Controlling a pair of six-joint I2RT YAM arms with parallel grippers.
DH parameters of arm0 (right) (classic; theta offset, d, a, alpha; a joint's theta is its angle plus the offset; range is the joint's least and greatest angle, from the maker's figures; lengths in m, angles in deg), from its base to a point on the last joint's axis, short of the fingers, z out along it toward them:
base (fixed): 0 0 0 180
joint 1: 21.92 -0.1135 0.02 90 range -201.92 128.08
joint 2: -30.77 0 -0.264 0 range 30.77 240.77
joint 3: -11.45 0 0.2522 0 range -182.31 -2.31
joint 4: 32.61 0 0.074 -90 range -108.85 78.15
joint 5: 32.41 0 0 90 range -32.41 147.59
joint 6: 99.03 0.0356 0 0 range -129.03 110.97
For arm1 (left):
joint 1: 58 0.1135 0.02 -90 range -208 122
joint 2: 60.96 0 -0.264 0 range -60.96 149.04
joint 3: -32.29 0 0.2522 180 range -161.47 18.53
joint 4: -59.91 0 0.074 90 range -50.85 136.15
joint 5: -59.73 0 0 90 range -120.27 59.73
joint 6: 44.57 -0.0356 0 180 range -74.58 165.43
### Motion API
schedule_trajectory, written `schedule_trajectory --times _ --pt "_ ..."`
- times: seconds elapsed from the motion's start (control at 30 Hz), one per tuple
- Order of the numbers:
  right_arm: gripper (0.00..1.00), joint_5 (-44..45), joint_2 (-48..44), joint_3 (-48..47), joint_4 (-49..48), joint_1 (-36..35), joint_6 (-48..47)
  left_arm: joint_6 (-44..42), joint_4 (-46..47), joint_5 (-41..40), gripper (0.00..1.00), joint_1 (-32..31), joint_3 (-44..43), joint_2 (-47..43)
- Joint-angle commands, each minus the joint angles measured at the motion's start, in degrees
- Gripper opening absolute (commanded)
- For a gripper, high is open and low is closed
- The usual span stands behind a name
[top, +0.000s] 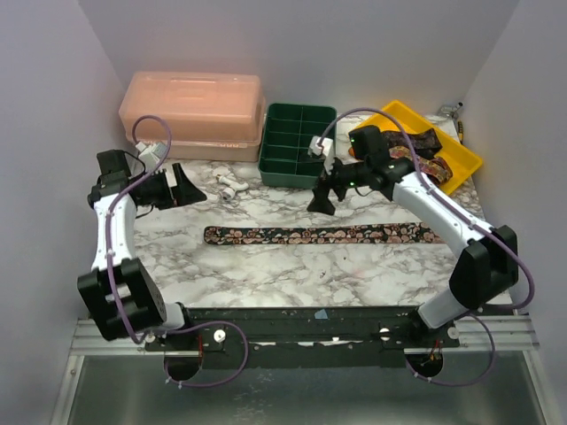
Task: Roll the ties
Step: Roll the tie at the center of the board.
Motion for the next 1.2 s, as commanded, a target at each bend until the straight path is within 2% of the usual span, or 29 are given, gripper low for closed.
schedule_trajectory --times 0.0,0.03,0.1,0.13,0.17,0.2,0.27,0.37,0.53,0.77,0.83,0.97,1.17 --pt "1.0 -9.6 6.3 -1.8 -15.8 -2.4 8.1 -1.5 10.5 -8.4 0.98 0.7 5.9 -13.4" --pt "1.0 -16.2 9.0 -2.8 -19.4 -2.4 13.5 -1.9 13.0 -7.2 0.98 0.8 8.1 -15.9" --pt "1.0 -25.3 16.4 -7.7 -20.1 -3.4 16.5 -2.4 16.1 -4.8 0.98 0.7 11.2 -19.4" --pt "1.0 -18.0 19.9 -11.0 -17.9 -6.5 17.5 -2.8 15.7 -4.5 0.98 0.8 11.9 -20.3" --pt "1.0 -9.3 21.5 -13.0 -15.0 -9.8 12.2 -4.2 13.1 -5.3 0.98 0.8 11.6 -20.5" --pt "1.0 -5.1 22.8 -13.8 -12.0 -13.6 3.8 -3.0 12.2 -6.0 0.98 1.0 11.5 -20.0" --pt "1.0 4.8 25.2 -13.4 -14.1 -18.8 2.1 -0.7 9.8 -5.7 0.98 1.3 10.8 -18.3" --pt "1.0 8.0 30.0 -15.3 -14.8 -22.0 3.9 4.8 9.5 -4.7 0.98 1.4 11.5 -17.0" --pt "1.0 14.9 35.7 -15.8 -17.7 -24.8 1.9 12.3 15.3 -3.6 0.98 1.4 17.2 -18.2" --pt "0.96 22.1 37.7 -11.2 -23.6 -28.2 -1.3 14.2 17.1 -4.0 0.98 1.4 20.0 -17.6" --pt "0.92 22.7 37.6 -9.4 -24.4 -28.7 -2.1 15.6 17.9 -3.4 0.98 1.4 20.6 -16.9" --pt "0.7 25.0 36.8 -5.1 -26.4 -29.7 -3.5 19.0 20.4 -3.0 0.95 1.4 22.6 -16.0" --pt "0.44 28.8 35.2 0.9 -29.7 -30.3 -6.0 23.0 23.3 -1.0 0.88 1.2 24.6 -12.9"
